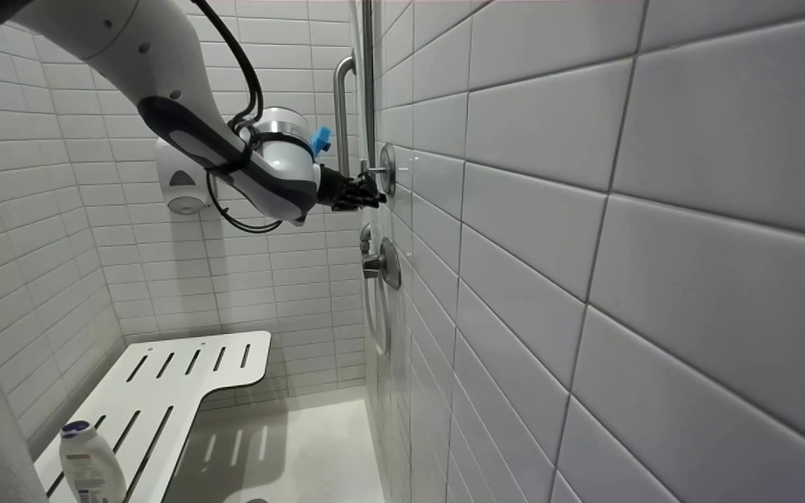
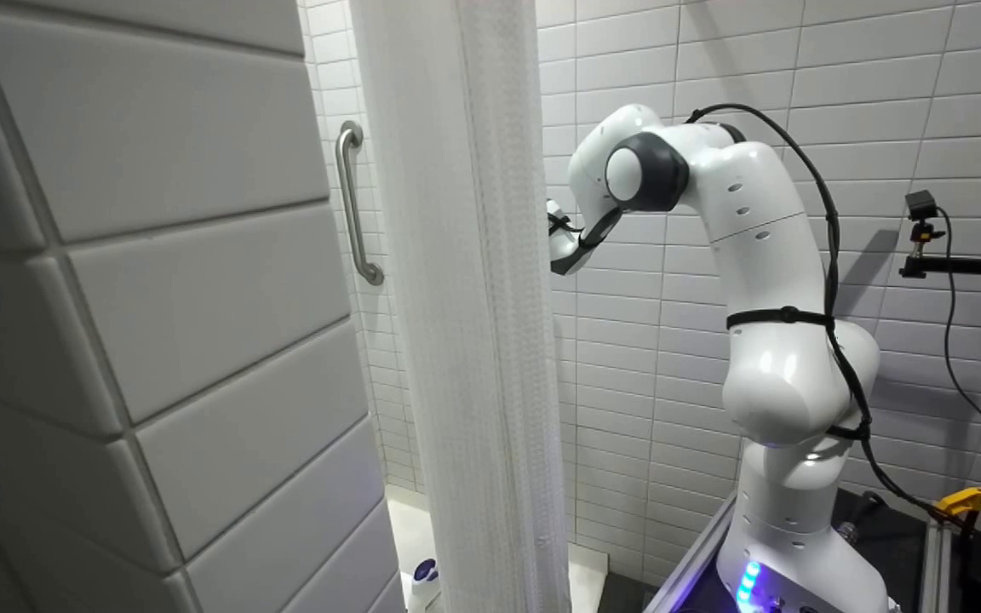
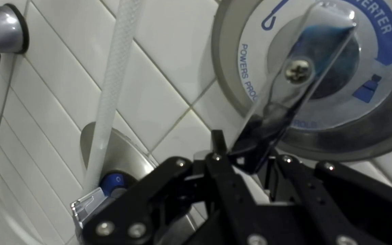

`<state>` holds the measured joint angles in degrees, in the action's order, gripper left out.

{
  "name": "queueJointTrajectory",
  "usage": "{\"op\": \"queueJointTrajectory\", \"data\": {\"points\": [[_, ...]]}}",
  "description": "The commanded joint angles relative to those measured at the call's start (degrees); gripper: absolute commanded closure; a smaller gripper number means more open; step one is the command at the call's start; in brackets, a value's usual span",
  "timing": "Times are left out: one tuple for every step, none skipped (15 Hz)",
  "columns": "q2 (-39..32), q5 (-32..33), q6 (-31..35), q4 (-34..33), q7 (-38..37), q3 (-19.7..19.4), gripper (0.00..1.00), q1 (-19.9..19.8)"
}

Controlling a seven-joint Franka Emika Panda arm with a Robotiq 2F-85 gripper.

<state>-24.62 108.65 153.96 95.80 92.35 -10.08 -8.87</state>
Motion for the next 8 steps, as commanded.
{"op": "queueJointTrajectory", "data": {"points": [[8.3, -0.2, -5.43, 7.08, -0.65, -2.16, 0.94, -0.78], [8.6, -0.34, -5.82, 7.78, -0.84, -2.14, 0.94, -0.79], [9.06, -0.57, -6.43, 8.65, -0.95, -2.12, 0.94, -0.8], [9.86, -1.06, -8.55, 10.09, -0.96, -2.32, 0.94, -0.94], [11.5, -1.38, -9.77, 11.82, -0.93, -2.51, 0.94, -1.08], [13.36, -1.43, -10.36, 13.41, -0.88, -2.68, 0.94, -1.42], [15.62, -1.7, -11.44, 15.15, -0.35, -2.74, 0.94, -1.57], [17.72, -1.83, -12.38, 16.85, -0.22, -2.9, 0.94, -1.9]]}}
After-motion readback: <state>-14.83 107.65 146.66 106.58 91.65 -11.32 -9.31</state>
